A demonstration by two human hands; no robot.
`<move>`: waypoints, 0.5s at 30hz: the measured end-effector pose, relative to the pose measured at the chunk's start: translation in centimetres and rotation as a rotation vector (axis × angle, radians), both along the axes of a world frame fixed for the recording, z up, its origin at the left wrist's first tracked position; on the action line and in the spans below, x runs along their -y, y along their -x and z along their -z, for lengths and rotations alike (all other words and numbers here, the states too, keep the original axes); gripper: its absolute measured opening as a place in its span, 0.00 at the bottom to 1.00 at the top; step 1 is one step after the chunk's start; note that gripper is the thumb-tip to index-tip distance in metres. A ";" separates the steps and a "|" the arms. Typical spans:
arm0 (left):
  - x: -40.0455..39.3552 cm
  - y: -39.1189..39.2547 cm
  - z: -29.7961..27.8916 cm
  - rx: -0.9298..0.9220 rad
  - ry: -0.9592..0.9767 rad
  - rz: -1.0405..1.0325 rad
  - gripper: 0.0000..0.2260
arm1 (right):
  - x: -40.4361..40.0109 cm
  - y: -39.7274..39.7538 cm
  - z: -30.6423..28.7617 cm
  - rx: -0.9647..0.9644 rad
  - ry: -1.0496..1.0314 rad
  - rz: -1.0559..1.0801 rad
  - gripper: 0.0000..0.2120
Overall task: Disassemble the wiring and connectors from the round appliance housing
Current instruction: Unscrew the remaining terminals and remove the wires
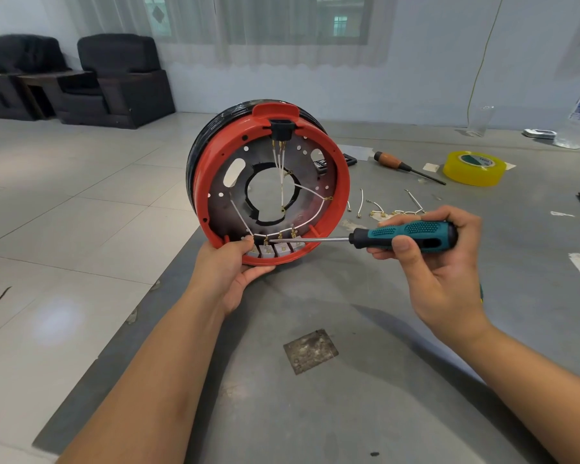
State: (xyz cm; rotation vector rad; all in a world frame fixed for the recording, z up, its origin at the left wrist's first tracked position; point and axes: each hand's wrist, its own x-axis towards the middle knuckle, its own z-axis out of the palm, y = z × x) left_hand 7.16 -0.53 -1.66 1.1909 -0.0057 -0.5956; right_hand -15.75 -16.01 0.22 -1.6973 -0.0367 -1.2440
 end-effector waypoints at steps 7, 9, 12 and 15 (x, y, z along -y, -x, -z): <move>-0.1 0.0 0.0 -0.017 -0.007 0.013 0.15 | -0.5 -0.1 0.1 -0.025 0.032 -0.029 0.15; -0.1 0.0 -0.1 -0.023 -0.007 0.014 0.14 | -0.7 0.0 0.0 -0.027 0.045 -0.038 0.15; -0.2 0.0 -0.1 -0.034 -0.013 0.010 0.12 | -0.7 0.2 0.0 -0.048 0.083 -0.048 0.16; -0.2 0.0 -0.1 -0.037 -0.021 0.011 0.12 | -0.7 0.4 0.1 -0.070 0.130 -0.060 0.17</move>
